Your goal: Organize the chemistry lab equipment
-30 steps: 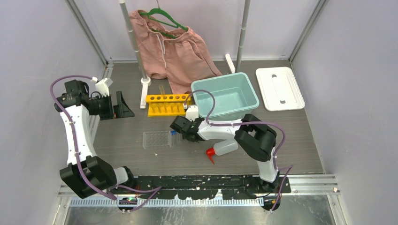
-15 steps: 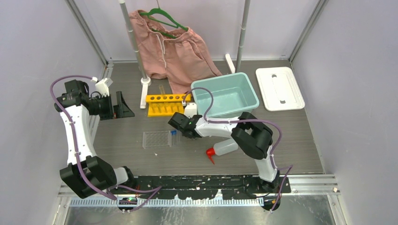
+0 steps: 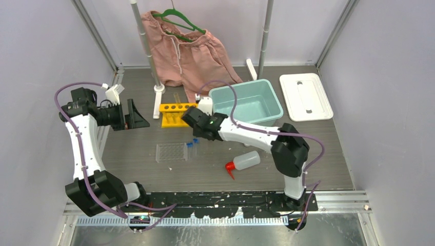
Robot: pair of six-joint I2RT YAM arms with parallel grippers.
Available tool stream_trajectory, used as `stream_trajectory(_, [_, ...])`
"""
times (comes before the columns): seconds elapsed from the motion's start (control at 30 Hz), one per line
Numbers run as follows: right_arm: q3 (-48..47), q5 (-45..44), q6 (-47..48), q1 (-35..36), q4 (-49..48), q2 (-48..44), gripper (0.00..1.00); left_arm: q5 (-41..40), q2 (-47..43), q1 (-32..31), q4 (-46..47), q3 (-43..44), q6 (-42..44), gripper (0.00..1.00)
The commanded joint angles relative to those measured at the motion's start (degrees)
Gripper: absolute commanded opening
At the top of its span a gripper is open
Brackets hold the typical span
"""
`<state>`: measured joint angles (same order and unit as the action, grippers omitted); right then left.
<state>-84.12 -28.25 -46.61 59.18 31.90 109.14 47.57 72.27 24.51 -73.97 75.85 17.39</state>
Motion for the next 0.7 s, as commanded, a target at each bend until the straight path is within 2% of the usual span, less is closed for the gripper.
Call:
stream_trajectory(0.0, [-8.3, 5.7, 0.6, 0.0, -3.0, -7.4, 0.01, 7.2, -0.2, 0.3, -2.3, 2.5, 2.2, 0.98])
stream_trajectory(0.13, [-13.6, 12.2, -1.4, 0.2, -8.6, -6.1, 0.01, 11.7, -0.4, 0.0, -5.3, 3.2, 4.6, 0.94])
stream_trajectory(0.37, [-26.7, 15.9, -1.9, 3.1, -13.1, 1.4, 0.01, 15.1, -1.6, -1.5, -8.2, 2.8, 7.3, 0.86])
stream_trajectory(0.67, [-28.7, 16.9, -4.6, 5.2, -19.2, 4.1, 0.01, 16.5, -1.0, -2.4, -7.6, 1.9, 6.4, 0.74])
